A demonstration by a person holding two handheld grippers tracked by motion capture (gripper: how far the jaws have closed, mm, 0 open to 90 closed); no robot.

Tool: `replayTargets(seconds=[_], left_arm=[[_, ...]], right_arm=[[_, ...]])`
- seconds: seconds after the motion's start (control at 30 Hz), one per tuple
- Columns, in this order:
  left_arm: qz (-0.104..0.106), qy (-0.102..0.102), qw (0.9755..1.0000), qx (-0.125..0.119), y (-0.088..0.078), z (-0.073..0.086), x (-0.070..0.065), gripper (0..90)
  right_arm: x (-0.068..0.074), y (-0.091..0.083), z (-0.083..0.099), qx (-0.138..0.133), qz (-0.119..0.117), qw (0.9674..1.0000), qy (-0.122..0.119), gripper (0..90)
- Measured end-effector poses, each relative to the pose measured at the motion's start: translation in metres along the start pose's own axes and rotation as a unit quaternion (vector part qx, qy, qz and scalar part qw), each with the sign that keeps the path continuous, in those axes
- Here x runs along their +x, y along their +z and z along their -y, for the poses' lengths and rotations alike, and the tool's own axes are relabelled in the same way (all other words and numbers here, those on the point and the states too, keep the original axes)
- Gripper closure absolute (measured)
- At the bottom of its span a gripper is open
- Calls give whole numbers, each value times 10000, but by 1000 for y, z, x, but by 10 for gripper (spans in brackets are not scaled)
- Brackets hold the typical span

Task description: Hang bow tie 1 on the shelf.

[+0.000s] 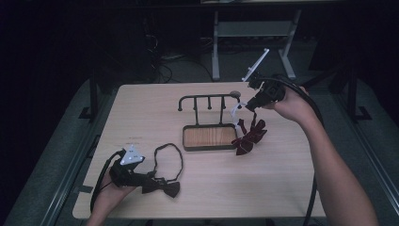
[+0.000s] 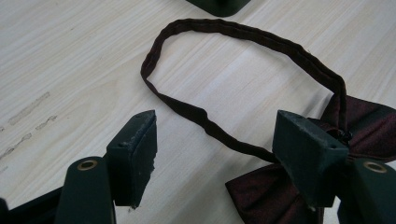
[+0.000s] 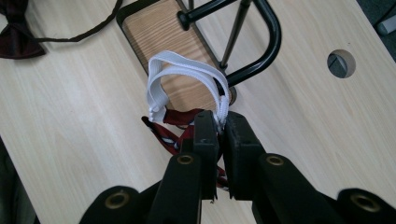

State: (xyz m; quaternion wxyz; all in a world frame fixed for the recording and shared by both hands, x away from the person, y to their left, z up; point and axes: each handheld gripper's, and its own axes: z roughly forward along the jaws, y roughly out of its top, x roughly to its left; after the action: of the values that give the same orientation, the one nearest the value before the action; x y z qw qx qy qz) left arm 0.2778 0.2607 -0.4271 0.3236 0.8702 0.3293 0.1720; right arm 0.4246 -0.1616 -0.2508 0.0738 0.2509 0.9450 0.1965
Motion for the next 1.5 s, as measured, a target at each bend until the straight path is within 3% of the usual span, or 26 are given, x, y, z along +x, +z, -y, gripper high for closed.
replayTargets(seconds=[0.6, 1.5], left_arm=[[3, -11, 10000, 38, 1, 1, 1, 313], [42, 55, 10000, 43, 3, -1, -1, 313]], right_arm=[[-30, 14, 0, -77, 29, 9990, 433, 837], [-35, 29, 9, -37, -142, 9983, 572, 833]])
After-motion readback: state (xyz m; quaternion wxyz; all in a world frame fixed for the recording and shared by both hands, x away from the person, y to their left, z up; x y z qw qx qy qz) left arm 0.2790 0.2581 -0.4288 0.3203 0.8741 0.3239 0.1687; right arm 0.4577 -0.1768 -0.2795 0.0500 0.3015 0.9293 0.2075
